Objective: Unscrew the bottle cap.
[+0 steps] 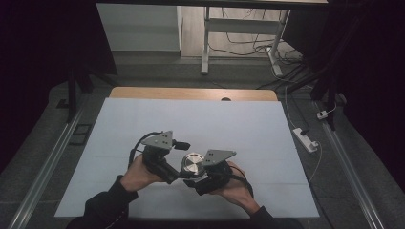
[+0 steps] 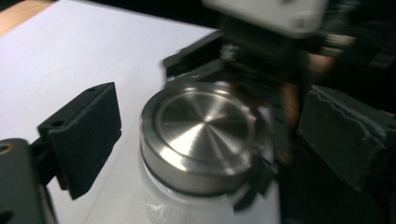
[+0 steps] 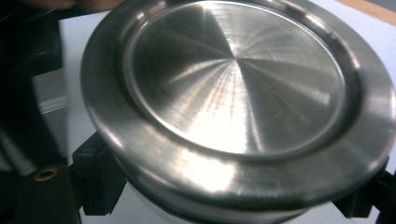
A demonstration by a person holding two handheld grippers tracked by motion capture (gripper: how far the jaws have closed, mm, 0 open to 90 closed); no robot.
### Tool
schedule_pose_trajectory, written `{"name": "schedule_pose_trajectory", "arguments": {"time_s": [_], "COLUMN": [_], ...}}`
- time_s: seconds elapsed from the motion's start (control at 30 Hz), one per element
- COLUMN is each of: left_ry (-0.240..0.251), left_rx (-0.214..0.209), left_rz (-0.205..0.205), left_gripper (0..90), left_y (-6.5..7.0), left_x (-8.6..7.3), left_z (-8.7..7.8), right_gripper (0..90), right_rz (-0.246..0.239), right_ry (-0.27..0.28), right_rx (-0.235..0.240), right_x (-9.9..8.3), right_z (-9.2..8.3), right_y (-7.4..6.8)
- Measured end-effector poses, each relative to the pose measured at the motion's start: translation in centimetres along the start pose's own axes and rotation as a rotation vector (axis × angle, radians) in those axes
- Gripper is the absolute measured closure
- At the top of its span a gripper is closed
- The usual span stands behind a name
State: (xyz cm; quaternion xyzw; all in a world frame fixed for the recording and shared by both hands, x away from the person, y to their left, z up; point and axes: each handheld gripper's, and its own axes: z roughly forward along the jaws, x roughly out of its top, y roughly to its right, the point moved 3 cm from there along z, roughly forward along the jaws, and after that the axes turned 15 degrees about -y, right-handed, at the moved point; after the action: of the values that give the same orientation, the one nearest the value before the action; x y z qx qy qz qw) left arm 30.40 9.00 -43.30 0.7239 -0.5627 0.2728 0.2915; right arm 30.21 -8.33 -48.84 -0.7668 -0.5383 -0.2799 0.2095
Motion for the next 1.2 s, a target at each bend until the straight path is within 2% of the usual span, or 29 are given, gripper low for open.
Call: {"name": "schedule_pose_trajectory", "arguments": {"time_s": [0.07, 0.1, 0.13, 0.17, 0.2, 0.23, 0.27, 0.3, 0.33, 0.37, 0.4, 0.47, 0.5, 0.57, 0.67, 0.7, 0.73, 0.77, 0.8, 0.87, 0.9, 0.93, 0.97, 1.03, 1.07, 1.1, 1.13, 1.17, 1.2], "left_ry": [-0.019, -0.028, -0.049, -0.049, -0.065, -0.08, -0.088, -0.092, -0.095, -0.095, -0.096, -0.091, -0.082, -0.077, -0.071, -0.071, -0.066, -0.062, -0.054, -0.052, -0.052, -0.025, -0.025, 0.024, 0.033, 0.033, 0.009, -0.013, -0.064], "left_rx": [-0.031, -0.038, -0.057, -0.057, -0.063, -0.054, -0.066, -0.088, -0.089, -0.089, -0.057, -0.052, -0.018, 0.031, 0.138, 0.138, 0.184, 0.219, 0.255, 0.256, 0.238, 0.18, 0.18, 0.126, 0.065, 0.065, 0.037, 0.016, -0.01], "left_rz": [0.064, 0.083, 0.11, 0.11, 0.127, 0.139, 0.146, 0.181, 0.194, 0.194, 0.197, 0.185, 0.15, 0.106, 0.021, 0.021, -0.018, -0.045, -0.079, -0.083, -0.076, -0.071, -0.071, -0.057, -0.024, -0.024, 0.007, 0.038, 0.098], "left_gripper": [7.6, 7.7, 8.3, 9.1, 10.2, 11.0, 11.5, 13.6, 17.1, 19.2, 19.2, 20.4, 20.4, 20.4, 20.5, 20.4, 20.4, 20.3, 20.2, 18.1, 15.1, 12.4, 8.6, 7.6, 7.5, 7.3, 8.1, 7.8, 7.7], "left_y": [0.0, 0.1, 0.1, 0.1, 0.2, 0.3, 0.3, 0.7, 0.8, 0.8, 1.0, 1.0, 0.9, 0.7, 0.8, 0.8, 0.9, 1.0, 1.1, 1.0, 0.9, 0.7, 0.7, 0.4, 0.2, 0.2, 0.1, 0.1, 0.4], "left_x": [-0.5, -0.6, -0.9, -0.9, -1.1, -1.1, -1.1, -1.1, -1.1, -1.1, -1.1, -1.0, -0.9, -0.7, -0.2, -0.2, 0.0, 0.1, 0.3, 0.3, 0.3, 0.3, 0.3, 0.2, 0.0, 0.0, -0.2, -0.4, -0.8], "left_z": [-0.7, -0.8, -0.5, -0.5, -0.1, 0.2, 0.5, 1.0, 1.2, 1.2, 1.3, 1.4, 1.5, 1.7, 2.4, 2.4, 2.8, 3.1, 3.5, 3.6, 3.6, 3.2, 3.2, 1.9, 1.0, 1.0, 0.7, 0.7, 1.0], "right_gripper": [15.3, 15.3, 15.3, 15.3, 15.3, 15.3, 15.3, 15.2, 15.3, 15.2, 15.3, 15.3, 15.3, 15.3, 15.3, 15.3, 15.3, 15.3, 15.3, 15.3, 15.3, 15.3, 15.3, 15.3, 15.3, 15.3, 15.3, 15.3, 15.3], "right_rz": [-0.037, -0.037, -0.075, -0.075, -0.109, -0.12, -0.137, -0.152, -0.152, -0.151, -0.153, -0.148, -0.135, -0.105, -0.029, -0.009, -0.009, 0.032, 0.044, 0.063, 0.07, 0.071, 0.067, 0.052, 0.039, 0.039, 0.001, -0.016, -0.042], "right_ry": [-0.005, -0.005, -0.004, -0.004, -0.008, -0.007, -0.012, -0.018, -0.023, -0.023, -0.023, -0.025, -0.025, -0.02, -0.02, -0.018, -0.018, -0.022, -0.024, -0.023, -0.019, -0.014, -0.009, 0.003, 0.004, 0.004, 0.003, -0.001, -0.007], "right_rx": [0.045, 0.045, 0.074, 0.074, 0.104, 0.116, 0.121, 0.122, 0.12, 0.117, 0.112, 0.093, 0.078, 0.055, -0.001, -0.02, -0.02, -0.068, -0.083, -0.093, -0.088, -0.082, -0.072, -0.043, -0.023, -0.023, 0.015, 0.028, 0.048], "right_x": [0.0, 0.0, 0.1, 0.1, 0.2, 0.3, 0.3, 0.3, 0.3, 0.3, 0.2, 0.3, 0.3, 0.3, 0.2, 0.2, 0.2, 0.1, 0.0, -0.1, -0.1, -0.1, 0.0, 0.1, 0.1, 0.1, 0.1, 0.1, 0.1], "right_z": [0.0, 0.0, 0.0, 0.0, 0.0, -0.1, -0.1, -0.1, -0.1, -0.1, -0.2, -0.2, -0.2, -0.2, -0.1, 0.0, 0.0, 0.0, 0.1, 0.1, 0.0, 0.0, -0.1, -0.4, -0.5, -0.5, -0.6, -0.6, -0.6], "right_y": [-0.3, -0.3, -0.8, -0.8, -1.3, -1.5, -1.6, -1.8, -1.9, -1.9, -1.8, -1.7, -1.6, -1.2, -0.5, -0.3, -0.3, 0.3, 0.4, 0.6, 0.6, 0.6, 0.5, 0.5, 0.4, 0.4, 0.2, 0.0, -0.3]}}
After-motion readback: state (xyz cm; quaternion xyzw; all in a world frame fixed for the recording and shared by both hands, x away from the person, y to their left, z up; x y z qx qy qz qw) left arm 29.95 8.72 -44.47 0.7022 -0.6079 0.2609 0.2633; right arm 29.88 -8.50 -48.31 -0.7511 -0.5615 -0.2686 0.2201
